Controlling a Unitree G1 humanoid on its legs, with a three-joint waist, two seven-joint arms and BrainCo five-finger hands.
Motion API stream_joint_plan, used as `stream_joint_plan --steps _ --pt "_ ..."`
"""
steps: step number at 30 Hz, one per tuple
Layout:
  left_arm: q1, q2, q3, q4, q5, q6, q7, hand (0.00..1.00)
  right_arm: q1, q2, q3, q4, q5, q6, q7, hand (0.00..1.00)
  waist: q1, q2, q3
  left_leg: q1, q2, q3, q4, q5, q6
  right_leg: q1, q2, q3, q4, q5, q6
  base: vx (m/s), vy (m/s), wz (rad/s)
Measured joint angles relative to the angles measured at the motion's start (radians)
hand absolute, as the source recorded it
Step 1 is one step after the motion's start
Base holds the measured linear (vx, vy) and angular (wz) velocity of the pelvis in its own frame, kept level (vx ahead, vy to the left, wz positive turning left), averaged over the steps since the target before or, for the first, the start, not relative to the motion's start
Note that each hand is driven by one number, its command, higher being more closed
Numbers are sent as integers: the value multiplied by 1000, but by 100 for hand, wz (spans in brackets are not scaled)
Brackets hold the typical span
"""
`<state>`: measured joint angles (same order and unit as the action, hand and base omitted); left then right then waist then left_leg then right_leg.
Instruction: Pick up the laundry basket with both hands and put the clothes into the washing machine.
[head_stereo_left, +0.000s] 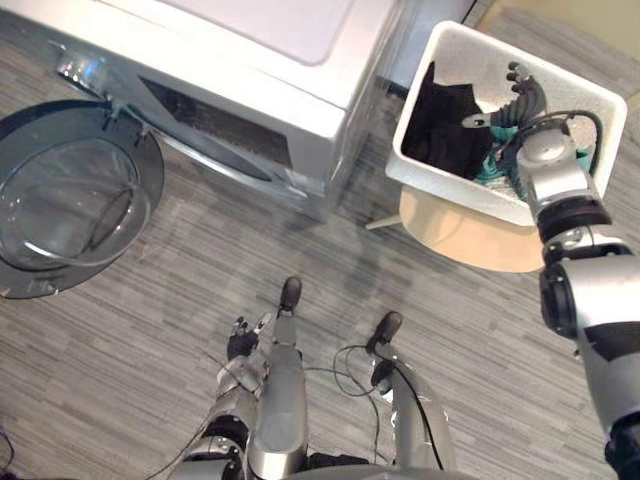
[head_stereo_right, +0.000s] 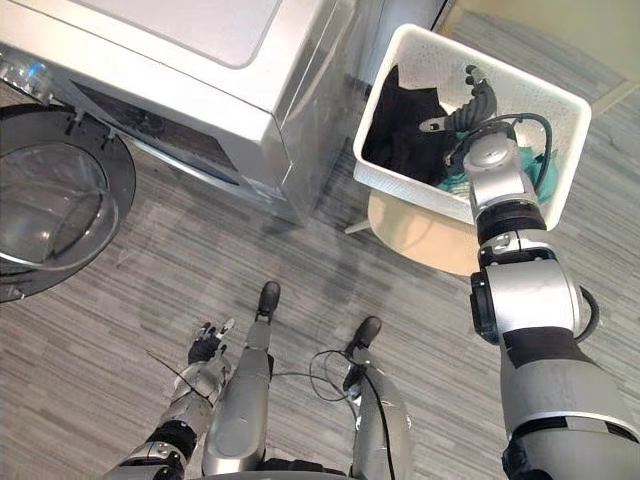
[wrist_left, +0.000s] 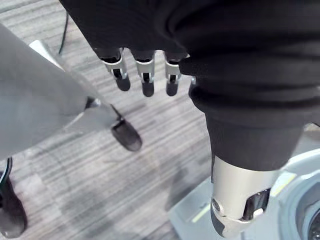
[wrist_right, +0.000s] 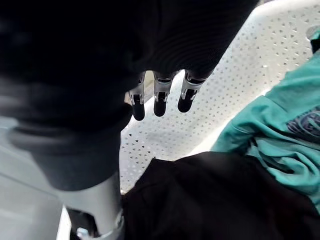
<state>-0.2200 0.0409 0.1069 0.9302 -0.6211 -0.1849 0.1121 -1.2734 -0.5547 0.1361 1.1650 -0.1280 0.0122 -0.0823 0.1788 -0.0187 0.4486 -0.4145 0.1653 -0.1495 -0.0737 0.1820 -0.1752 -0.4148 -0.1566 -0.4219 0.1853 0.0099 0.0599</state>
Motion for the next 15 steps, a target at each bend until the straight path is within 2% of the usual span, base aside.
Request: stream_joint_plan --steps 7,15 --pt "-11 -6 -25 -18 -47 -1 -2 0 -13 -41 114 20 0 13 42 0 2 10 8 -52 -11 -19 -11 15 6 -44 -21 -22 9 -3 5 -8 -11 10" --pt "-40 -24 -25 -35 -61 -2 -3 0 -43 -45 158 21 0 13 44 0 3 10 9 -91 -9 -29 -16 20 5 -80 -21 -38 8 -3 5 5 -32 1"
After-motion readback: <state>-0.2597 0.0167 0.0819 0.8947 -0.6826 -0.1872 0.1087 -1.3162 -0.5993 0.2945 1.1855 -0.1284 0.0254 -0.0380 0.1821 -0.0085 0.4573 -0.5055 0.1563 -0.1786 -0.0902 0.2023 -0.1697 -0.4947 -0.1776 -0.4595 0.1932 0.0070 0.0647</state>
